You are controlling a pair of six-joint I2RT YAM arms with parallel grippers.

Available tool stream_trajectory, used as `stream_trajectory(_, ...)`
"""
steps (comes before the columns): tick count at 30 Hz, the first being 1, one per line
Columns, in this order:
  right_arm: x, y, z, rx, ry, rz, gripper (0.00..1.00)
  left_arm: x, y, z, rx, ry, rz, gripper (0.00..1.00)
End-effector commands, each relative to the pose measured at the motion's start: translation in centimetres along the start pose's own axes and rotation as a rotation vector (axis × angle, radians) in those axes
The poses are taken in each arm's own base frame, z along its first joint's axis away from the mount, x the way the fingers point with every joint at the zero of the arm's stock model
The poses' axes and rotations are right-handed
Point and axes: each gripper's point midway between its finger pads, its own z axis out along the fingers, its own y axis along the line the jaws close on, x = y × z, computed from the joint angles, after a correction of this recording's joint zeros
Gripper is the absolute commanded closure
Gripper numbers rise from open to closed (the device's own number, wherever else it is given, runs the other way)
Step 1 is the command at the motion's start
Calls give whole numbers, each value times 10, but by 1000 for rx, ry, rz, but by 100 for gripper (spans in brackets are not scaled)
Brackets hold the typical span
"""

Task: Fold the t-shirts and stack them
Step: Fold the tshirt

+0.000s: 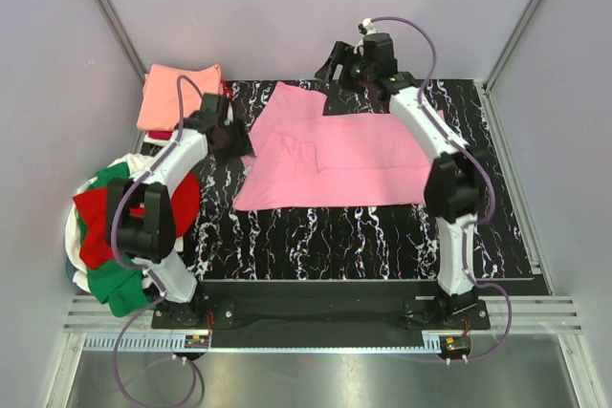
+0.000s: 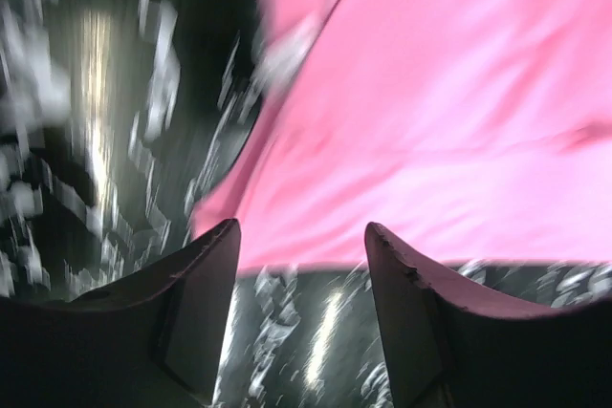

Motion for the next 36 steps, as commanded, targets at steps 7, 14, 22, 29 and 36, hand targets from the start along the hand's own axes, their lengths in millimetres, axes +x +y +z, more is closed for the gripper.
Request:
stream_trajectory(7, 46, -9, -101, 60, 23, -19, 14, -203, -103, 45, 304, -268, 112, 38)
stream_trajectory(14, 103, -54, -123, 201, 112, 16, 13, -243, -112, 113, 471, -228, -62, 40)
stream_trajectory(22, 149, -158, -133, 446, 268, 198, 17, -138, -106, 52, 453, -159, -30, 44)
stream_trajectory(29, 211, -198, -143, 518, 431, 312, 17, -61, -80, 32, 350, -114, -21, 45)
stream_trajectory(36, 241, -205, -159, 548, 496, 338, 18, 0, -60, 43, 278, 6, 7, 44)
